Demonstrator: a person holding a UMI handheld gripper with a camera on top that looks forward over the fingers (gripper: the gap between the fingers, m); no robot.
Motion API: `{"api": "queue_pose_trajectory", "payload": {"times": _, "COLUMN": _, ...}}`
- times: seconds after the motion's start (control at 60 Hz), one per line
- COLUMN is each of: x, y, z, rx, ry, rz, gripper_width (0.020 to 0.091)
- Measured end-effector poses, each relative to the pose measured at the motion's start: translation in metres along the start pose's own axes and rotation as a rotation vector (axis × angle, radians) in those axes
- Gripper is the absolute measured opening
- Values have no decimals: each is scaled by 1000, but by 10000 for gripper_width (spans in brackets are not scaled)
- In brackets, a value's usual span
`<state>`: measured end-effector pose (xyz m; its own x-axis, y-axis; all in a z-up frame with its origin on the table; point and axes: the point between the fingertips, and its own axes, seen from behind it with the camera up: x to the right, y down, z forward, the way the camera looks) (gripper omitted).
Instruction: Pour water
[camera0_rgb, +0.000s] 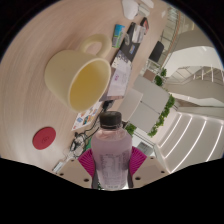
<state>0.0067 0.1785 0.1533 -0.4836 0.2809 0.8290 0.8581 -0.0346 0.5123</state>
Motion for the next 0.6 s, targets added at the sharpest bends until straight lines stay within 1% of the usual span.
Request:
{"api": "queue_pose_trajectory", "payload": {"times": 0.05, "x": 1, "y": -3, "z": -9, "rx": -12, "ry": -23, "rz": -119, "gripper_width": 398}}
{"api": "queue_pose_trajectory", "payload": {"times": 0.083, "x": -7, "y": -4, "z": -2, "rx": -26, "ry": -25, "rz": -153, "gripper_width": 399}}
{"api": "queue_pose_trajectory", "payload": {"times": 0.1, "x": -2, "y": -3, "z": 1, "rx": -19, "ry": -47, "rz": -191, "gripper_width": 398}}
{"api": "queue_pose_trajectory", "payload": {"times": 0.2, "x": -4, "y": -10, "z": -1, "rx": -8, "ry": -74, "rz": -249, "gripper_width": 400}}
{"api": "queue_pose_trajectory", "payload": {"times": 0.333, "x": -12, "y": -11, "z": 3, "rx": -14, "ry": -89, "rz": -200, "gripper_width": 398}}
{"api": "queue_pose_trajectory", "payload": {"times": 0.35, "x": -10, "y": -13, "z": -12, "rx": -15, "ry": -90, "rz": -197, "gripper_width": 399}}
{"api": "queue_pose_trajectory", "payload": {"times": 0.367, "x": -12, "y": -12, "z": 2, "rx": -12, "ry": -90, "rz": -177, "gripper_width": 397}}
{"api": "queue_pose_trajectory", "payload": {"times": 0.417, "x": -4, "y": -10, "z": 4, "rx": -9, "ry": -89, "rz": -123, "gripper_width": 396}}
{"api": "queue_pose_trajectory", "payload": {"times": 0.483, "x": 9, "y": -4, "z": 9, "rx": -21, "ry": -76, "rz": 109, "gripper_width": 399}}
{"api": "queue_pose_trajectory", "payload": {"times": 0.517, "x": 11, "y": 0, "z": 6, "rx": -35, "ry": -34, "rz": 325, "gripper_width": 404}}
{"api": "queue_pose_trajectory", "payload": {"times": 0.533, "x": 18, "y": 6, "z": 0, "rx": -32, "ry": -8, "rz": 395, "gripper_width": 404}}
{"api": "queue_pose_trajectory", "payload": {"times": 0.567, "x": 37, "y": 9, "z": 12, "rx": 2, "ry": -24, "rz": 575, "gripper_width": 403}}
{"api": "queue_pose_trajectory", "payload": {"times": 0.6, "x": 48, "y": 22, "z": 13, "rx": 6, "ry": -4, "rz": 801, "gripper_width": 411}}
